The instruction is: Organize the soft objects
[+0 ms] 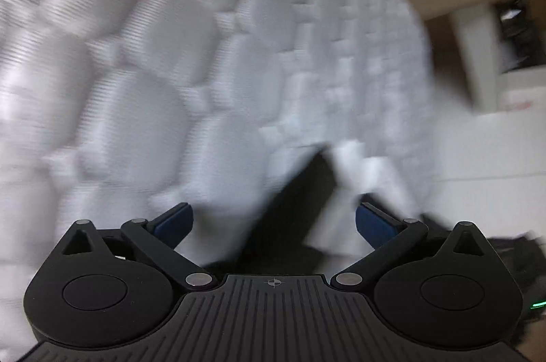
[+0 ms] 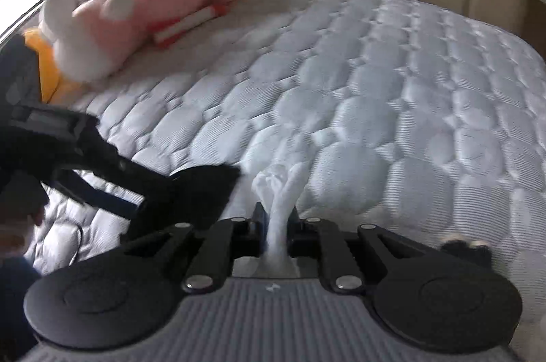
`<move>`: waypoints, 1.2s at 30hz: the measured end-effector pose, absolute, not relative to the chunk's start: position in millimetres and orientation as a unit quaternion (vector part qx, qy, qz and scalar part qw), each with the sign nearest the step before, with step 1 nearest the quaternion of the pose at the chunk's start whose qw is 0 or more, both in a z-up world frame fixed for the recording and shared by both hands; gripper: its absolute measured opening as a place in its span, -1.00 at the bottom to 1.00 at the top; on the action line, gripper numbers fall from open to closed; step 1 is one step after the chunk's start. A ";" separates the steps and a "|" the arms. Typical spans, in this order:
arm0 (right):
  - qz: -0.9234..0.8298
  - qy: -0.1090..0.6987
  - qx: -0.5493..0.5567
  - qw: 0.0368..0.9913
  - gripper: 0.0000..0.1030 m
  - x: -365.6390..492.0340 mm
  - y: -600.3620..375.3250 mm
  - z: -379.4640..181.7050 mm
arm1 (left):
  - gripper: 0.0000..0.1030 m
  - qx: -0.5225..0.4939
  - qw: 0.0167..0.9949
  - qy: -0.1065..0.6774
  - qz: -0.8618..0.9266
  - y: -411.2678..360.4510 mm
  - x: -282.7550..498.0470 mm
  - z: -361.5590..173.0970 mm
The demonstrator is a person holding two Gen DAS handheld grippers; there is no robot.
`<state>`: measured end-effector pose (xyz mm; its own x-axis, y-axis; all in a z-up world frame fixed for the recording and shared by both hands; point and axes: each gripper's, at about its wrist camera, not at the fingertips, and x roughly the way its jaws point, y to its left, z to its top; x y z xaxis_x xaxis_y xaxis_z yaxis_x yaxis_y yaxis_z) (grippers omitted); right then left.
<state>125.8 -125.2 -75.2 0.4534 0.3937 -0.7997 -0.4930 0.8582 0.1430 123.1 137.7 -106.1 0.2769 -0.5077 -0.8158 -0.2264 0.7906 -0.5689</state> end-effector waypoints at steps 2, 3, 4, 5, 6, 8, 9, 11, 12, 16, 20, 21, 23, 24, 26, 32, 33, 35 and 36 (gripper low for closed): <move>0.261 0.460 -0.077 0.845 -0.56 119.7 -114.2 -82.8 | 1.00 -0.248 0.751 0.608 -0.075 138.5 112.2 -99.5; 0.261 0.463 -0.087 0.842 -0.42 118.1 -108.9 -86.7 | 1.00 -0.227 0.752 0.614 -0.075 136.4 106.8 -98.8; 0.260 0.468 -0.092 0.839 -0.32 120.5 -104.4 -90.9 | 1.00 -0.223 0.749 0.617 -0.087 133.9 102.1 -99.5; 0.259 0.471 -0.096 0.838 -0.22 121.5 -100.6 -93.8 | 1.00 -0.219 0.747 0.620 -0.099 131.5 97.5 -100.3; 0.258 0.473 -0.100 0.837 -0.23 121.7 -97.4 -97.8 | 1.00 -0.232 0.740 0.622 -0.111 129.3 96.2 -103.9; 0.254 0.467 -0.109 0.840 -0.64 124.3 -95.0 -105.2 | 1.00 -0.256 0.726 0.624 -0.134 124.7 95.7 -111.7; 0.245 0.465 -0.107 0.844 -0.86 126.3 -98.8 -103.4 | 1.00 -0.260 0.722 0.626 -0.139 121.7 97.1 -115.1; 0.227 0.462 -0.103 0.851 -0.87 130.3 -106.5 -99.7 | 1.00 -0.249 0.725 0.627 -0.139 113.9 98.4 -115.7; 0.218 0.460 -0.101 0.855 -0.87 132.3 -110.3 -97.9 | 1.00 -0.248 0.726 0.624 -0.146 111.5 96.9 -114.0; 0.183 0.450 -0.090 0.869 -0.87 139.7 -126.0 -89.8 | 1.00 -0.315 0.712 0.602 -0.176 125.7 91.2 -104.8; 0.238 0.439 0.010 0.867 -0.87 136.9 -136.9 -69.2 | 1.00 -0.363 0.717 0.576 -0.150 153.4 81.2 -89.9; 0.263 0.441 0.038 0.857 -0.87 136.1 -135.5 -66.8 | 1.00 -0.368 0.714 0.578 -0.144 156.4 78.0 -90.9; 0.312 0.459 0.062 0.830 -0.87 133.3 -122.3 -72.2 | 1.00 -0.375 0.706 0.585 -0.137 155.8 74.0 -95.8; 0.323 0.472 0.051 0.819 -0.86 131.4 -113.8 -78.7 | 1.00 -0.374 0.702 0.590 -0.140 152.2 74.6 -98.9; 0.316 0.485 0.009 0.816 -0.85 127.6 -103.7 -89.6 | 1.00 -0.361 0.698 0.603 -0.133 144.9 77.9 -104.5; 0.227 0.507 -0.008 0.831 -0.85 141.6 -131.0 -96.6 | 1.00 -0.425 0.651 0.608 -0.161 129.1 98.0 -126.7; 0.215 0.505 -0.010 0.836 -0.85 142.9 -135.6 -95.7 | 1.00 -0.440 0.644 0.604 -0.163 127.9 102.9 -129.8; 0.203 0.498 -0.015 0.843 -0.85 143.5 -139.6 -93.8 | 1.00 -0.449 0.647 0.595 -0.160 126.0 115.7 -134.6; 0.201 0.495 -0.012 0.845 -0.85 143.4 -141.3 -92.3 | 1.00 -0.448 0.652 0.591 -0.159 128.0 120.2 -136.4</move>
